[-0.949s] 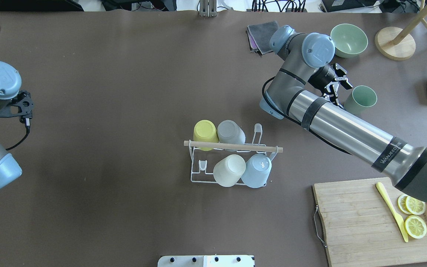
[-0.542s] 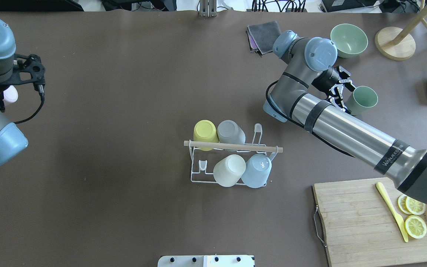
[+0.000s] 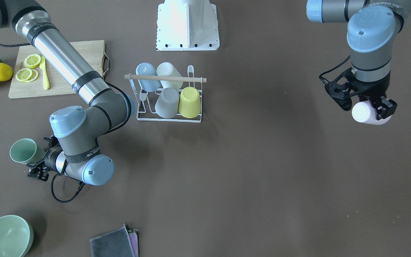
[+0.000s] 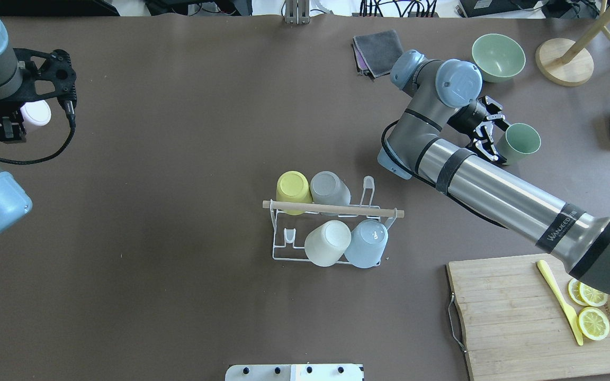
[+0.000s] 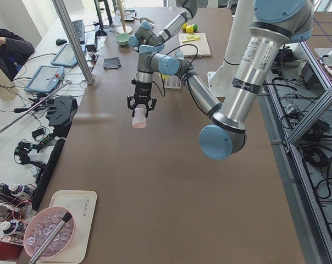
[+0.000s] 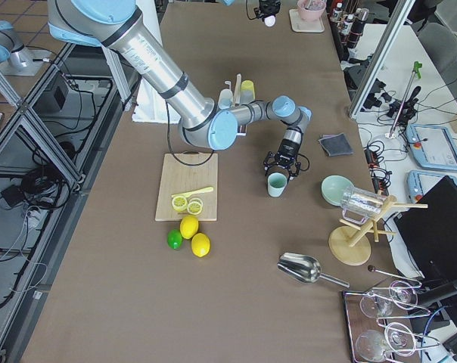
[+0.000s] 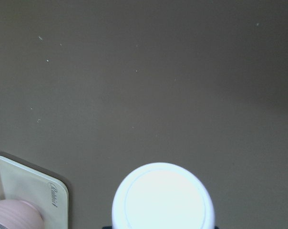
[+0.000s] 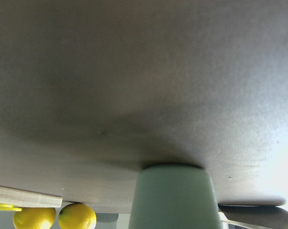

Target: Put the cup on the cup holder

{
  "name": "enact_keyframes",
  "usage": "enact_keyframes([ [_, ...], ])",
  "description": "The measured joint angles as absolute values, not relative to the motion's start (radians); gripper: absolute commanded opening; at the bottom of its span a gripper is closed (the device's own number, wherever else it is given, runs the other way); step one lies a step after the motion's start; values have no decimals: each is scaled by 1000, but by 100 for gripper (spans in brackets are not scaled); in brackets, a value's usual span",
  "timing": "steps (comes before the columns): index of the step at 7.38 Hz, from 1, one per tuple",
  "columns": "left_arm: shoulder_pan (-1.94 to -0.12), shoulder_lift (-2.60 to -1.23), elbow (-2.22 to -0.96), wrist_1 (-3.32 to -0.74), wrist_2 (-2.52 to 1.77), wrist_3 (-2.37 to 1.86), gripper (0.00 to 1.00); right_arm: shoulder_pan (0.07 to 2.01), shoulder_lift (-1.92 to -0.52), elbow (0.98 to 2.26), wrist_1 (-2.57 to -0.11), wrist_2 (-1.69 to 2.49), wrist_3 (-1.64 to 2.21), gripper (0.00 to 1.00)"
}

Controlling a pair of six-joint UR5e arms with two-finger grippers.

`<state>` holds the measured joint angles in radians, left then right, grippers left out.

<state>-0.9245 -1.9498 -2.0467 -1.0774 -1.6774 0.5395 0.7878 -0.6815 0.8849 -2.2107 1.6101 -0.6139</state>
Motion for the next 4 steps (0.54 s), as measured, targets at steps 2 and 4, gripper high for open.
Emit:
enact_keyframes([
  [2,-927,-1949,-2056,-1118,-1737,522,0,787,-689,886,-2204,1588,-638,100],
  [4,-926,-1939,-2037,-1259,-1816,445,0,787,-699,890,-2204,1577,-650,100],
])
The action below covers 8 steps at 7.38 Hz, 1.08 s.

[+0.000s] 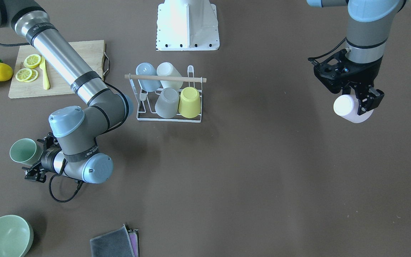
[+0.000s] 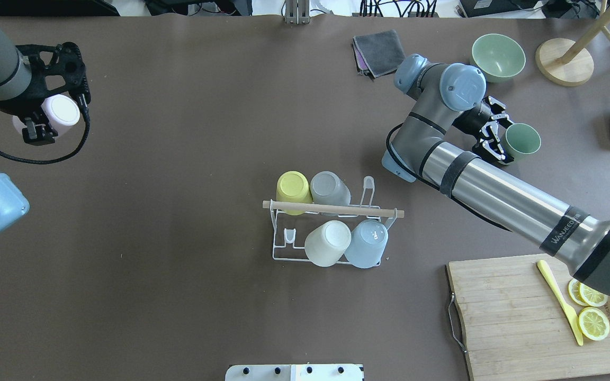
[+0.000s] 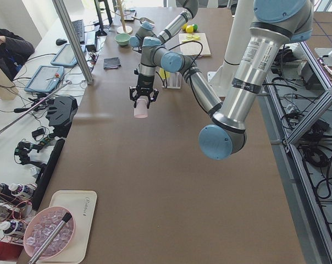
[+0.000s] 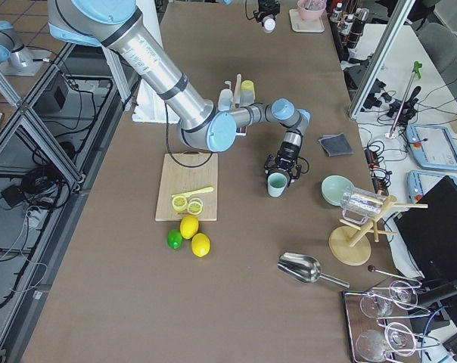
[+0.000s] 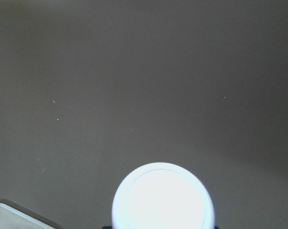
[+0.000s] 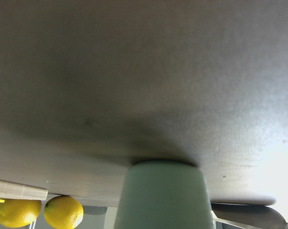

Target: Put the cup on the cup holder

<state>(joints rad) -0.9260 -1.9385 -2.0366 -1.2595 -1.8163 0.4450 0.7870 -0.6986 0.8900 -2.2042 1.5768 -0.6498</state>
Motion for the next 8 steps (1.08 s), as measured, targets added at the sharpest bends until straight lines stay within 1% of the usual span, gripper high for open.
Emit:
enact_keyframes([
  [2,-924,-1923,-2004,-1421,-1880,414,0,787,-706,894,-2207,1574,-654,100],
  [3,-923,-1920,-2003,-1476,-1918,409,0,787,-708,895,-2208,1573,-655,97],
  [4,-922,-1918,-2012,-1531,-1942,408,0,787,-710,896,-2209,1569,-656,90],
  [5,-920,-1911,-2012,-1617,-1973,407,0,787,-711,897,-2210,1564,-656,85],
  [6,-917,-1895,-2004,-1720,-2026,406,0,787,-711,897,-2211,1563,-658,77],
  [7,-915,-1876,-1996,-1833,-2077,387,0,787,-712,898,-2213,1562,-664,62],
  [8,-907,-1860,-1994,-1948,-2115,335,0,787,-712,900,-2215,1560,-671,44],
])
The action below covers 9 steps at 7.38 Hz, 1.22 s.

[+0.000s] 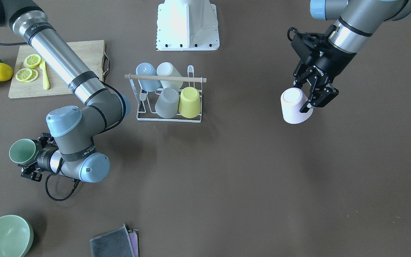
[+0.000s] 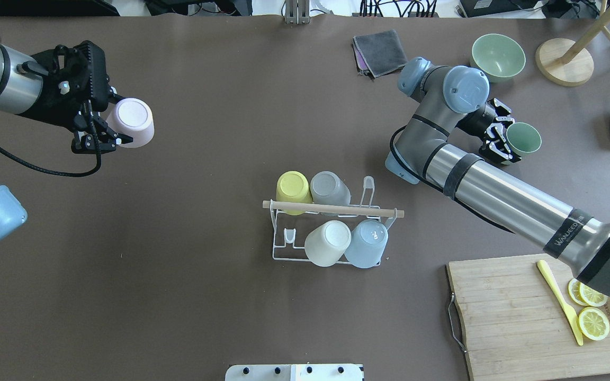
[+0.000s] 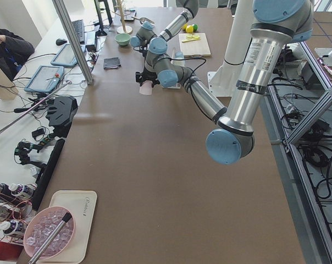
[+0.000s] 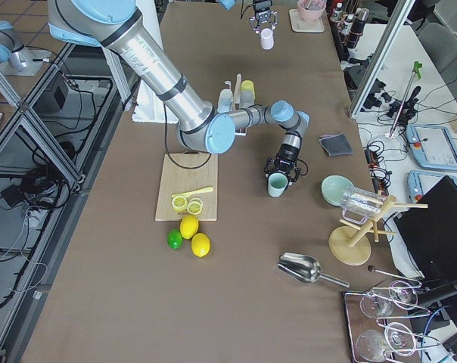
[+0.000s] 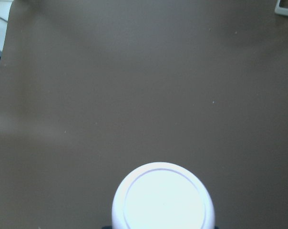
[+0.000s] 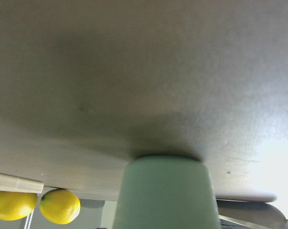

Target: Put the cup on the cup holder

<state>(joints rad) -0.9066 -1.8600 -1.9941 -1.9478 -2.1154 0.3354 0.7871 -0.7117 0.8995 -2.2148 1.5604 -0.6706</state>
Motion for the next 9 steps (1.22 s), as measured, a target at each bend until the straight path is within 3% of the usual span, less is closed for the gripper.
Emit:
enact_keyframes([
  [2,-857,-1841,-1994,-2129,-2173,211,0,790,-712,907,-2217,1555,-682,24],
  [5,-742,-1831,-1998,-2362,-2189,42,0,804,-716,982,-2270,1555,-687,19],
  [9,-571,-1862,-1983,-2558,-2130,-131,0,879,-788,1341,-2333,1709,-680,19],
])
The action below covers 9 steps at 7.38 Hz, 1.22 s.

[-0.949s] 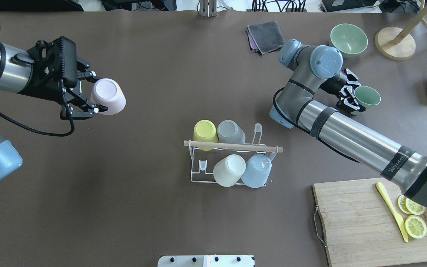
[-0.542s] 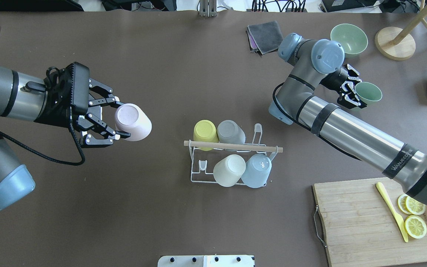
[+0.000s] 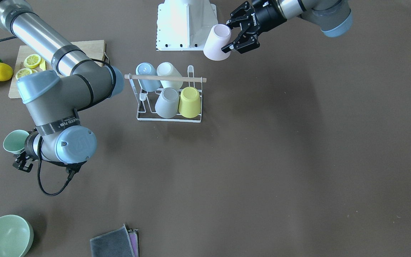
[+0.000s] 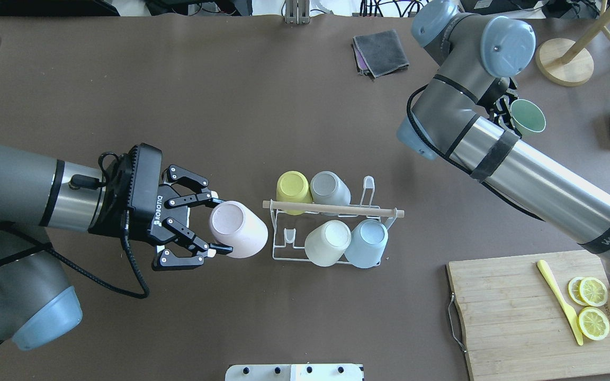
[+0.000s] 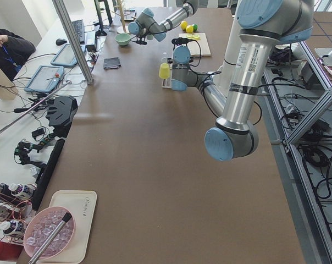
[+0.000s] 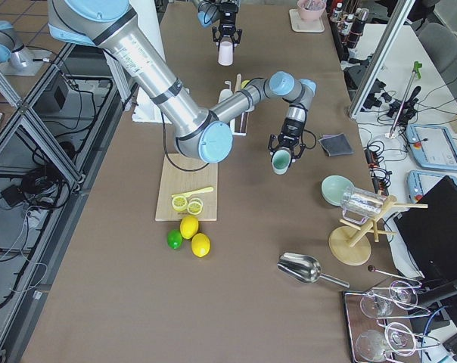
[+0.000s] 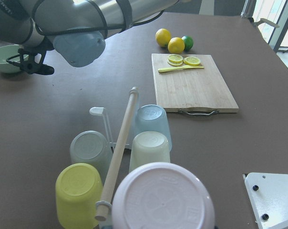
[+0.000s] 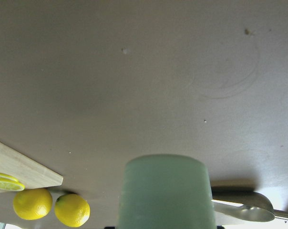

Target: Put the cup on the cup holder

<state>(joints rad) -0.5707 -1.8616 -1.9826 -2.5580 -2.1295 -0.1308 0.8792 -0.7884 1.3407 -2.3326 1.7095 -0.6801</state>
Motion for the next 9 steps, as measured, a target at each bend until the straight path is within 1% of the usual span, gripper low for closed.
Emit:
enact_keyframes([
  [2,-526,-1916,-1930,-2560,-2062,-134,0,922,-799,1465,-2264,1857,-673,19],
  [4,-516,-1978,-1877,-2559,-2000,-130,0,960,-815,1539,-2118,2025,-656,19],
  [6,-496,-1998,-1852,-2558,-1965,-108,0,986,-858,1671,-2008,2158,-530,19],
  [7,-485,-2000,-1850,-2557,-1958,-99,0,987,-896,1731,-1920,2205,-441,16],
  [8,-477,-1999,-1849,-2557,-1954,-94,0,985,-944,1761,-1776,2253,-343,16],
  [9,-472,-1996,-1846,-2557,-1953,-92,0,985,-999,1770,-1612,2288,-263,11],
])
